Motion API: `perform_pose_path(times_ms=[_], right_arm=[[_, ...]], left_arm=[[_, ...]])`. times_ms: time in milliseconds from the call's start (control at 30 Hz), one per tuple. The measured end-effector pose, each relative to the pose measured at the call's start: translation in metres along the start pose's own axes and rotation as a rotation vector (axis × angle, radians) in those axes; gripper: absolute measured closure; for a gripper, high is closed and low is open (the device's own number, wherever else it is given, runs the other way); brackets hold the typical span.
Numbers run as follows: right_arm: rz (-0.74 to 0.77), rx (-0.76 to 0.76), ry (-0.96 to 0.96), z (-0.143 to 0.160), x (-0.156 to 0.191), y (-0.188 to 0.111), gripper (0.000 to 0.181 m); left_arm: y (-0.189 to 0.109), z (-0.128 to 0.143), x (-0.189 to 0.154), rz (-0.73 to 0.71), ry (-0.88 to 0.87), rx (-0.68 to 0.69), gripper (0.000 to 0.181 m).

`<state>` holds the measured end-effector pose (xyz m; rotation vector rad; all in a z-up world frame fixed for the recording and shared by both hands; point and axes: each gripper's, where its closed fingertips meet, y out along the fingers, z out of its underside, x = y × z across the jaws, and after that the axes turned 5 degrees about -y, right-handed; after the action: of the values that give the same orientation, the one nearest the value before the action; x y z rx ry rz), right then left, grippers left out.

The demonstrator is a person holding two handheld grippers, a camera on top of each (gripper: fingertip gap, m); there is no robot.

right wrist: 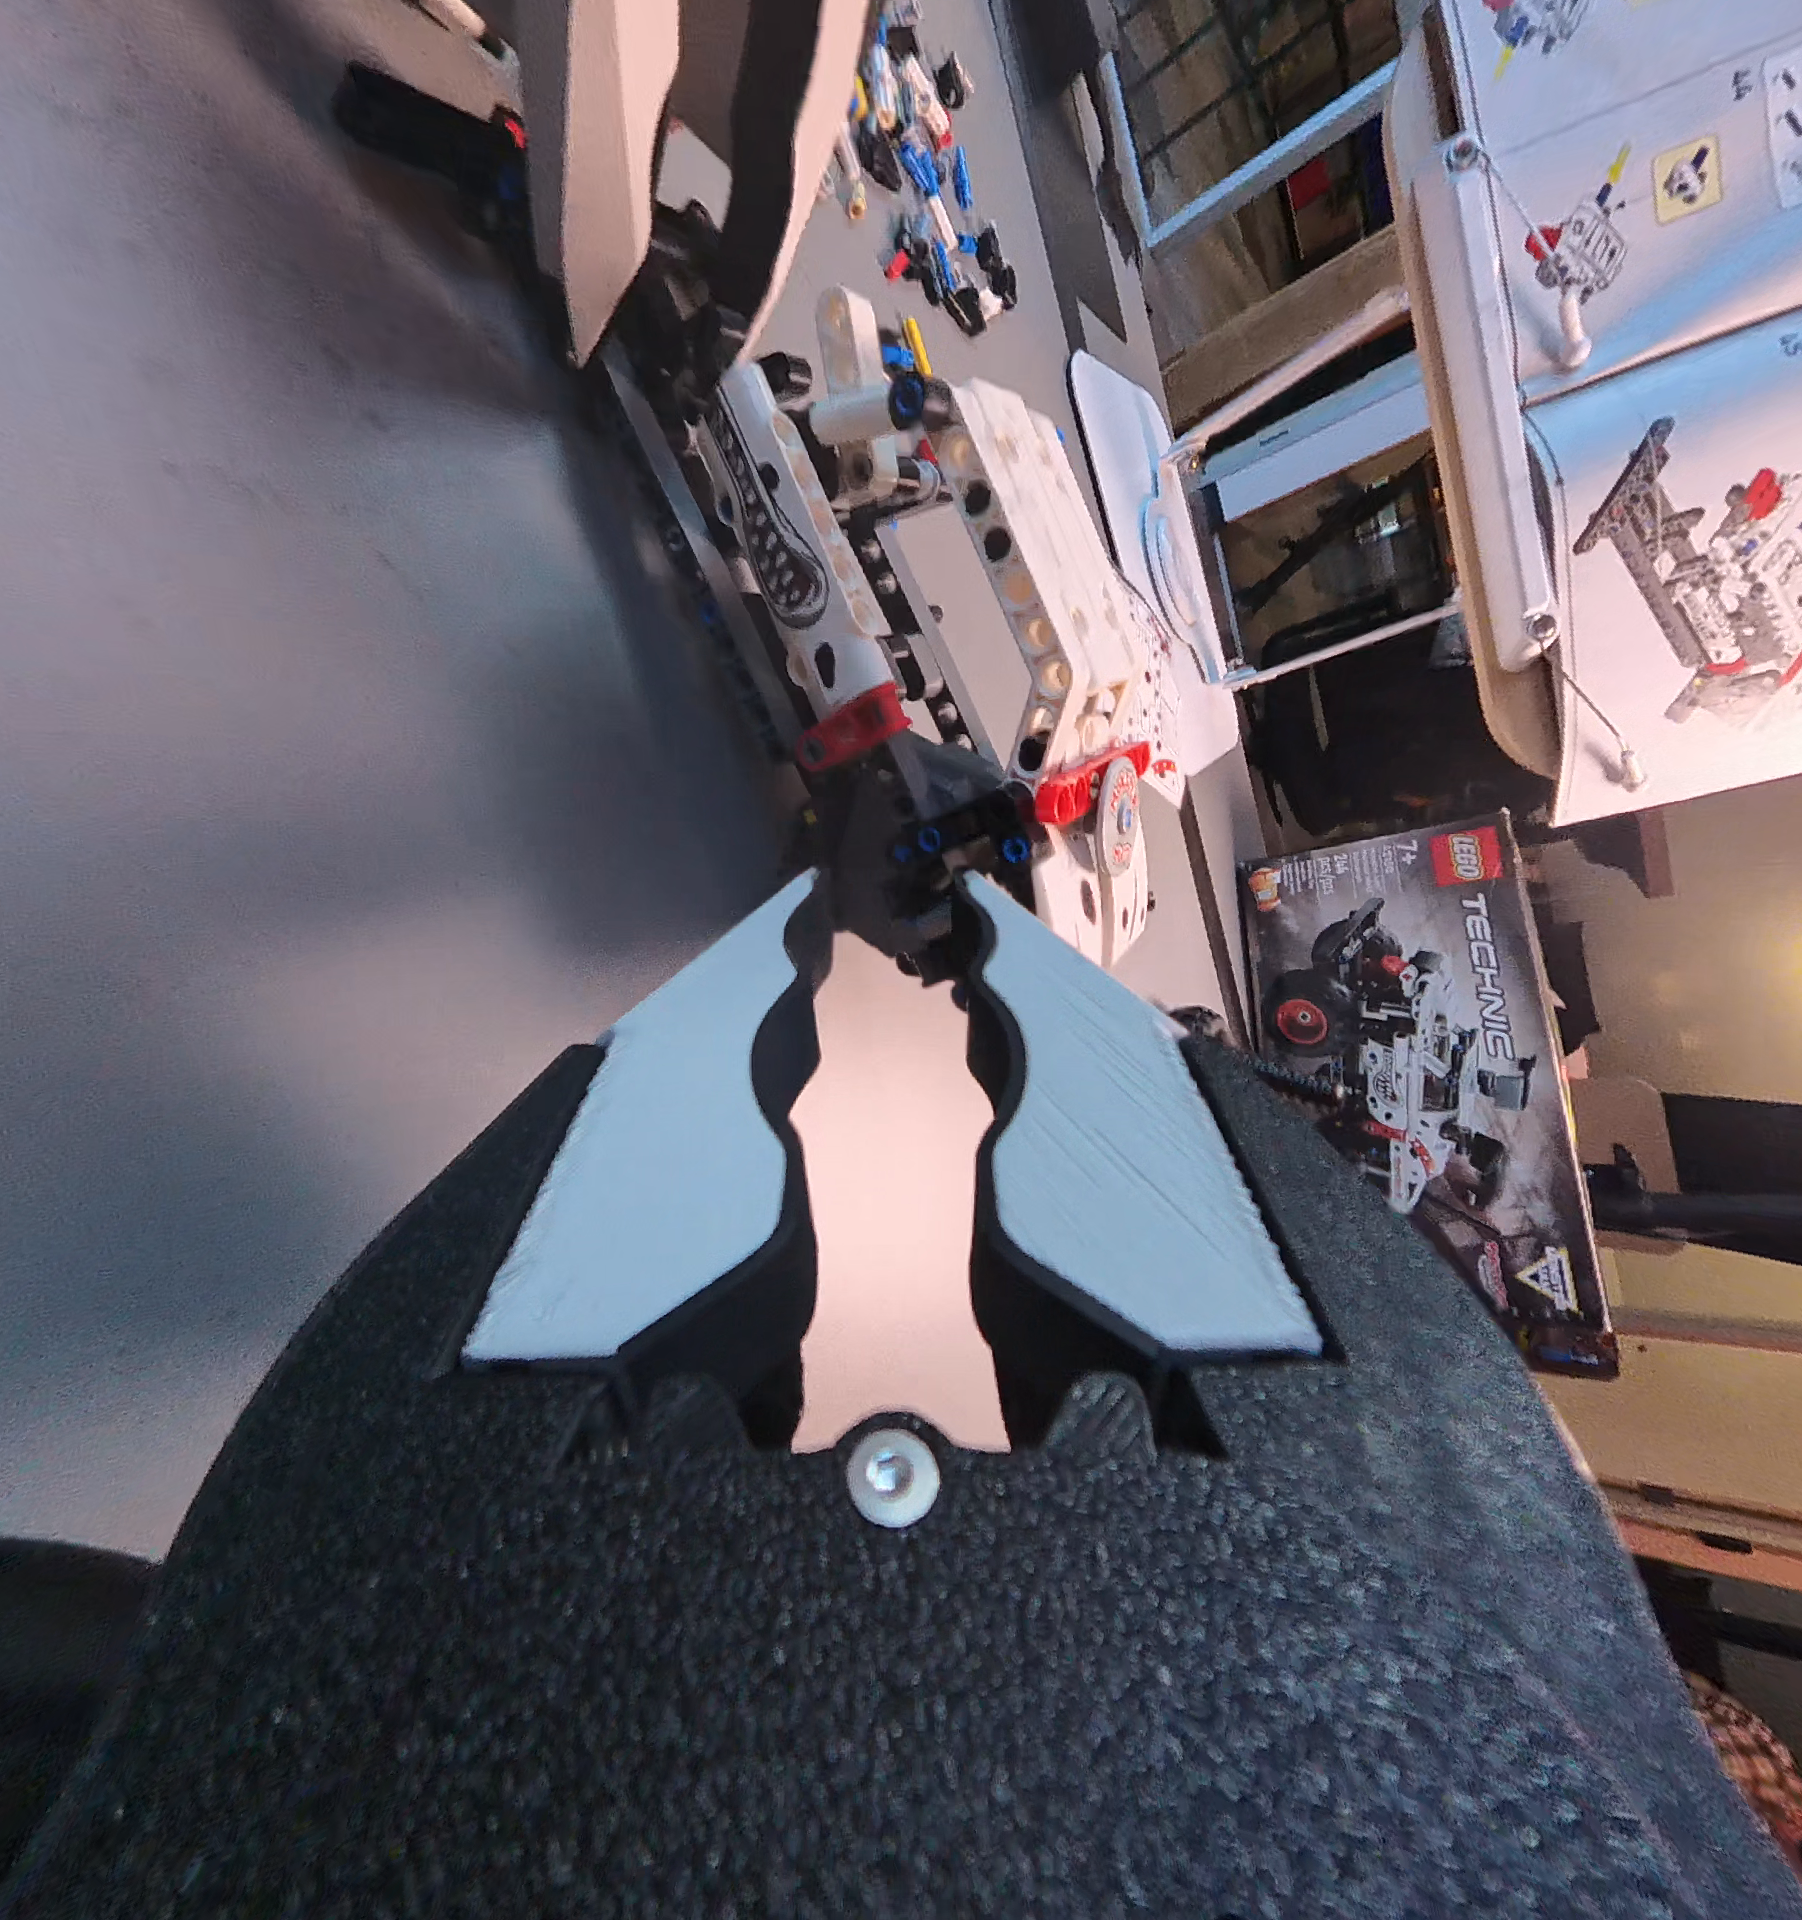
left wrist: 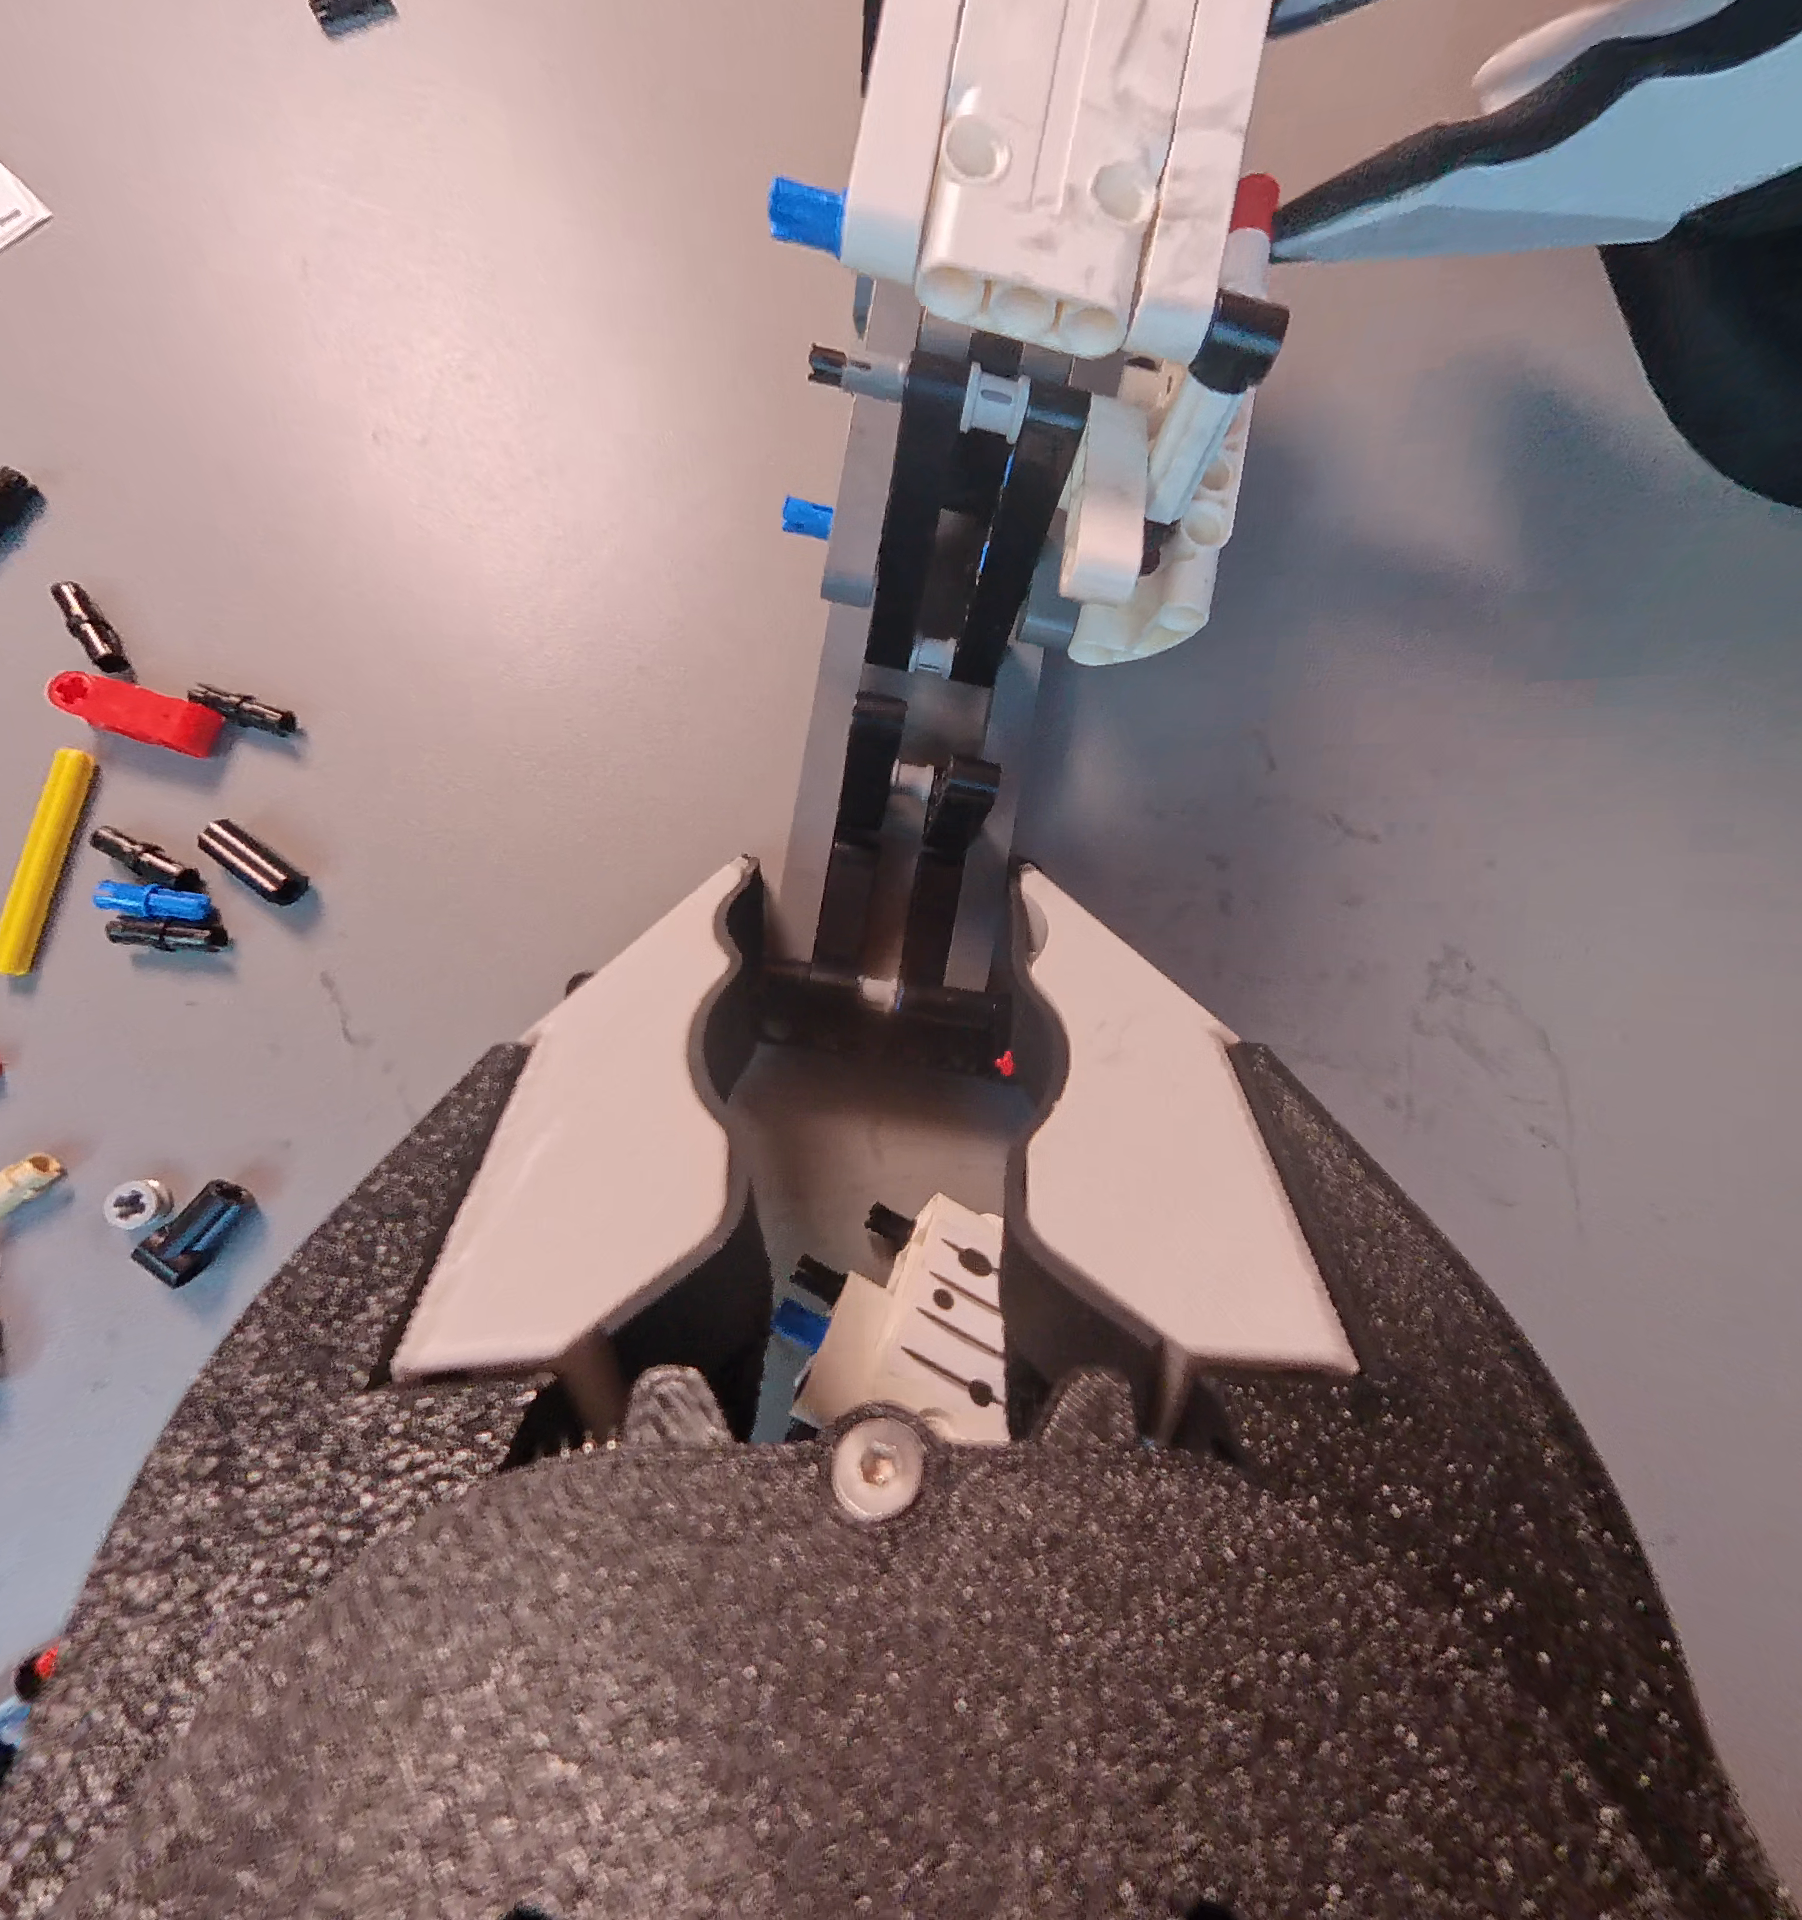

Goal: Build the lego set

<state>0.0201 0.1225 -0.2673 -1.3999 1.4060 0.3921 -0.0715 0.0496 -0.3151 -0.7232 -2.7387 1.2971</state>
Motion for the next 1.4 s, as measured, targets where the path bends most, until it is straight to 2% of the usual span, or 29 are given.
perform_pose_path(times_ms=[200, 333, 367, 400, 467, 633, 767, 900, 1033, 1133, 1233, 1400], right_arm=[[0.010, 0.005, 0.030, 0.015, -0.017, 0.007, 0.162], [-0.021, -0.008, 0.072, 0.028, -0.026, 0.019, 0.154], [-0.026, -0.006, 0.079, 0.031, -0.029, 0.022, 0.153], [-0.028, -0.008, 0.088, 0.035, -0.032, 0.025, 0.152], [-0.037, -0.016, 0.111, 0.041, -0.035, 0.029, 0.148], [-0.073, 0.009, 0.171, 0.060, -0.037, 0.022, 0.140], [-0.097, -0.025, 0.405, 0.062, -0.040, -0.002, 0.140], [-0.159, -0.112, 0.576, 0.034, -0.028, -0.025, 0.136], [-0.217, -0.185, 0.715, 0.000, -0.017, -0.035, 0.133], [-0.227, -0.174, 0.747, -0.019, -0.007, -0.029, 0.129], [-0.216, -0.143, 0.732, -0.027, -0.002, -0.017, 0.128], [-0.208, -0.118, 0.721, -0.030, -0.004, -0.004, 0.147]], left_arm=[[0.000, 0.004, -0.021, 0.034, 0.017, 0.072, 0.114], [0.001, 0.007, -0.052, 0.121, 0.023, 0.098, 0.112], [0.003, 0.006, -0.059, 0.138, 0.027, 0.097, 0.117], [0.004, 0.006, -0.067, 0.163, 0.031, 0.092, 0.110], [0.005, 0.004, -0.087, 0.246, 0.027, 0.076, 0.114], [0.004, 0.002, -0.107, 0.339, 0.029, 0.050, 0.116], [-0.011, -0.004, -0.099, 0.326, 0.013, -0.016, 0.119], [-0.029, -0.009, -0.082, 0.259, -0.011, -0.123, 0.121], [-0.042, -0.008, -0.057, 0.119, -0.021, -0.204, 0.121], [-0.052, -0.009, -0.040, 0.012, -0.009, -0.257, 0.121], [-0.057, -0.008, -0.031, -0.024, -0.029, -0.285, 0.122], [-0.061, -0.008, -0.024, -0.047, -0.042, -0.303, 0.122]])
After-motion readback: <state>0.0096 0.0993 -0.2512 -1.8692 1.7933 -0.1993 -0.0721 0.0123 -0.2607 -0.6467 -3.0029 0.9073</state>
